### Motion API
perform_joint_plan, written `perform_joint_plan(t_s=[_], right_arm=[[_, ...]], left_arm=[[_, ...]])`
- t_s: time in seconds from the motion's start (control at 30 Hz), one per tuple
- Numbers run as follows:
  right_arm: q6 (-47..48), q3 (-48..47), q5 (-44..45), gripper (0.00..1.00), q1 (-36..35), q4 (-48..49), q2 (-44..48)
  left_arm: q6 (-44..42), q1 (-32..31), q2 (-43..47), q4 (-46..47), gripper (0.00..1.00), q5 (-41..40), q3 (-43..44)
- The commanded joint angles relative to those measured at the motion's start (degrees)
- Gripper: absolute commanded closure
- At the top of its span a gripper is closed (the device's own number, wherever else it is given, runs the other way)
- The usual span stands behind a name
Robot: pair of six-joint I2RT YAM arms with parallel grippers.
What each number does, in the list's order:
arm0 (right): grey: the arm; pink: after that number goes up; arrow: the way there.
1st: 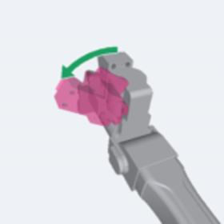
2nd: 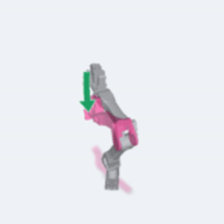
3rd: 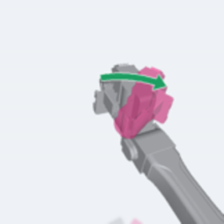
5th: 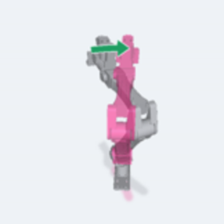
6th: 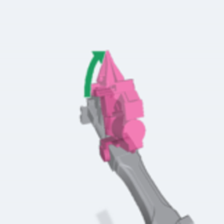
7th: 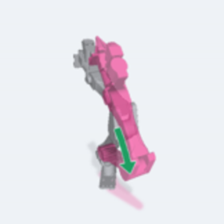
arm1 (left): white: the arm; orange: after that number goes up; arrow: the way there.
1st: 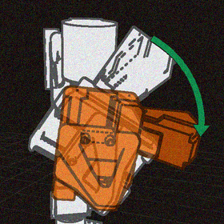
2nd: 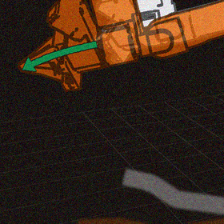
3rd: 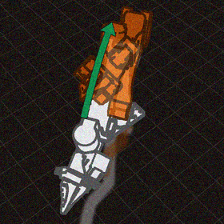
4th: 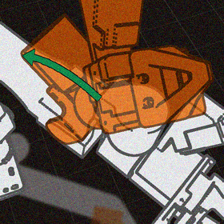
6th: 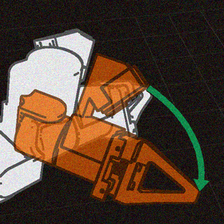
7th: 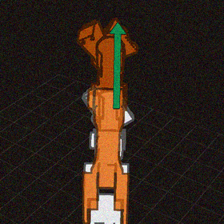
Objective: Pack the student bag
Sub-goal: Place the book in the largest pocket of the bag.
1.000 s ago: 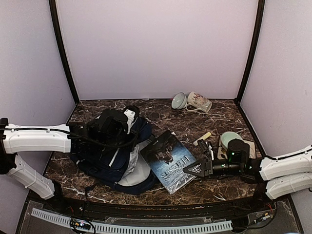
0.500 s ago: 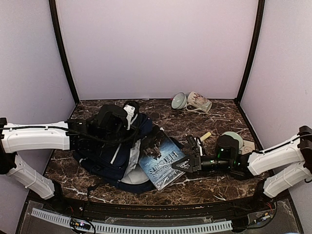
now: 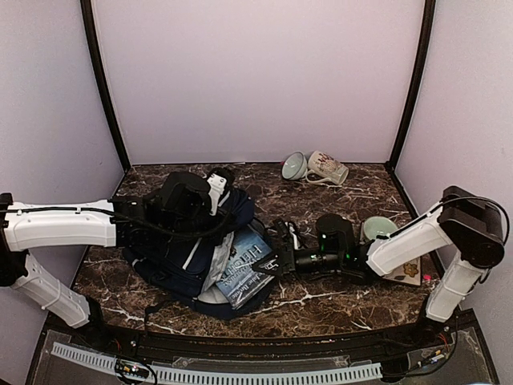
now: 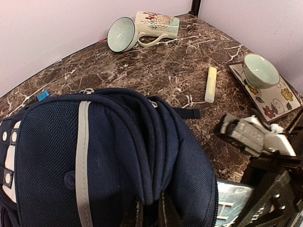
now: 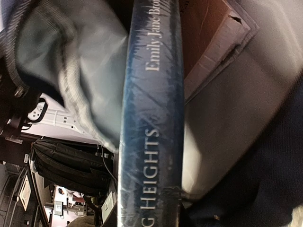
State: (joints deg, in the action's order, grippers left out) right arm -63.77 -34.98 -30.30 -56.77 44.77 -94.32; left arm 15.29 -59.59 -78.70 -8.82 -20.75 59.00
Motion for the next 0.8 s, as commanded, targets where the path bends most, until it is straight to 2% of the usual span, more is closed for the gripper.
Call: perform_joint_plan(t_s=[0.0, 0.1, 0.33, 0.77], right_arm=[[0.44, -7.71, -6.53, 1.00, -1.10, 14.85, -4.85], [2.60, -11.52, -6.74, 1.00, -1.15, 10.72, -7.50], [14.00, -20.28, -0.24, 1.00, -1.15, -7.52, -10.78], [23.12, -37.33, 2.18, 1.00, -1.13, -24.73, -18.30]], left_arm=[[-2.95, -0.26, 1.02, 9.69, 1.00, 3.28, 2.84], [-3.08, -0.25, 2.24, 9.25, 1.00, 5.38, 3.04], [-3.27, -0.26, 5.02, 7.85, 1.00, 9.56, 2.78], [-4.45, -0.26, 6.43, 3.79, 1.00, 17.60, 4.31]])
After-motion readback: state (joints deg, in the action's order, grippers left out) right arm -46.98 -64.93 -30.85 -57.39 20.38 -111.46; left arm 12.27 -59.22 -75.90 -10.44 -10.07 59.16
